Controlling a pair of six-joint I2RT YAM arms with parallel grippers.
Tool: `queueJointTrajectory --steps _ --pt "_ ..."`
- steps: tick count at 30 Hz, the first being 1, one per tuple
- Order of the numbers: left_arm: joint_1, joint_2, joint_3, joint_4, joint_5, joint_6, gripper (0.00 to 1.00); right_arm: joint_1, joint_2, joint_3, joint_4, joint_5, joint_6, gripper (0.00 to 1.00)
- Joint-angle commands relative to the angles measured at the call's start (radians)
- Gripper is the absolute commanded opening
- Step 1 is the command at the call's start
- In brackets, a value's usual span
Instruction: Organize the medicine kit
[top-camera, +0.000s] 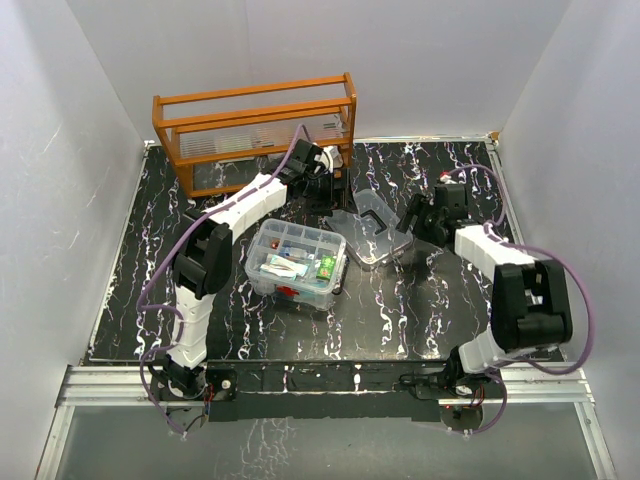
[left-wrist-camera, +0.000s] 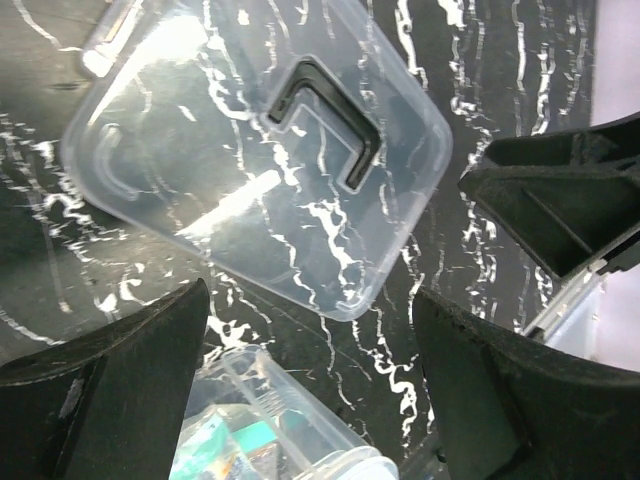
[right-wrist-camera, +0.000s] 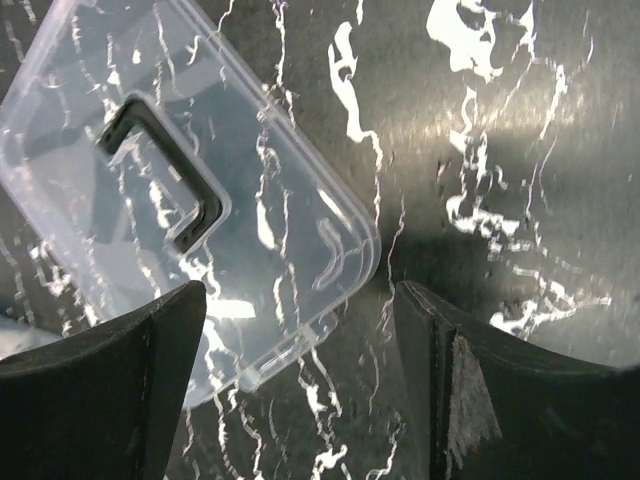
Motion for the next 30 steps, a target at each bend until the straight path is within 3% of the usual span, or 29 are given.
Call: queueJointTrajectory --steps 1,7,13,19,30 --pt "0.001 -0.017 0.060 -0.096 -0.105 0.059 0.81 0.040 0.091 0.147 0.034 0.058 -0.092 0.76" --pt "0.000 -0.069 0.052 -0.136 -0.155 0.101 0.83 0.061 0.280 0.326 0.003 0.085 -0.201 0.82" --pt "0.001 -0.131 0.009 -0.134 -0.150 0.118 0.83 0.067 0.431 0.475 -0.094 -0.023 -0.306 0.82" --pt "0.001 -0.175 -0.029 -0.145 -0.139 0.140 0.84 0.078 0.468 0.492 -0.124 -0.096 -0.360 0.83" --pt "0.004 -0.210 -0.044 -0.170 -0.142 0.160 0.84 0.094 0.430 0.471 -0.123 -0.039 -0.330 0.85"
